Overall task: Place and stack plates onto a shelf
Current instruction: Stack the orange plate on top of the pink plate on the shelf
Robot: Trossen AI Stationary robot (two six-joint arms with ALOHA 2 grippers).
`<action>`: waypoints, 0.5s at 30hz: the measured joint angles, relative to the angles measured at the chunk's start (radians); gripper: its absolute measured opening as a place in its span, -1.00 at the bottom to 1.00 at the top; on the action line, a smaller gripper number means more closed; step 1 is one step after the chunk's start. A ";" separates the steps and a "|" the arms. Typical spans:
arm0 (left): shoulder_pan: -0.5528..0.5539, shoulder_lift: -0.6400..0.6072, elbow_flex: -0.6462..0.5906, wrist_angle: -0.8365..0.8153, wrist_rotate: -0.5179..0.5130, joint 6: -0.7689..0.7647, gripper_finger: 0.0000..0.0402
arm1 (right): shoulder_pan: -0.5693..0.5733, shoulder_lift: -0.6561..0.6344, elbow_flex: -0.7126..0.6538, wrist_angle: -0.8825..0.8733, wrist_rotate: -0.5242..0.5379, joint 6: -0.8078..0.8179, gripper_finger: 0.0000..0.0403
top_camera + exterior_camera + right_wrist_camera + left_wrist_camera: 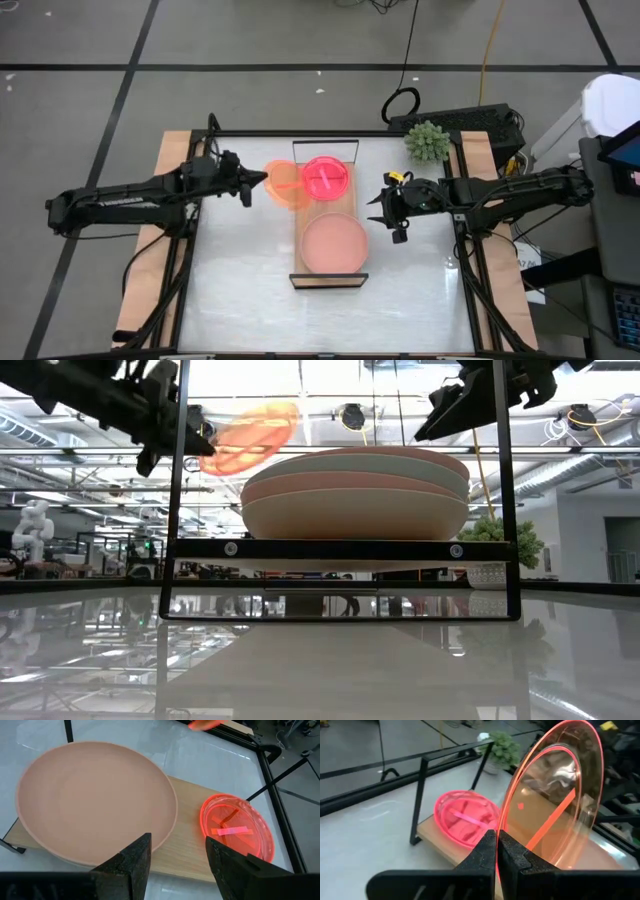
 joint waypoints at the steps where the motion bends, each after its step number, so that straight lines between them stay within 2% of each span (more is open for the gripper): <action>1: 0.007 0.013 0.000 0.011 0.000 0.002 -0.98 | 0.000 0.000 0.000 0.000 0.000 0.000 -0.16; 11: 0.026 0.170 0.000 0.157 -0.004 -0.056 -0.98 | 0.000 0.000 0.000 0.000 0.000 -0.004 -0.16; 15: 0.025 0.233 0.000 0.216 -0.049 -0.103 -0.98 | 0.000 0.000 0.000 0.000 0.000 -0.008 -0.16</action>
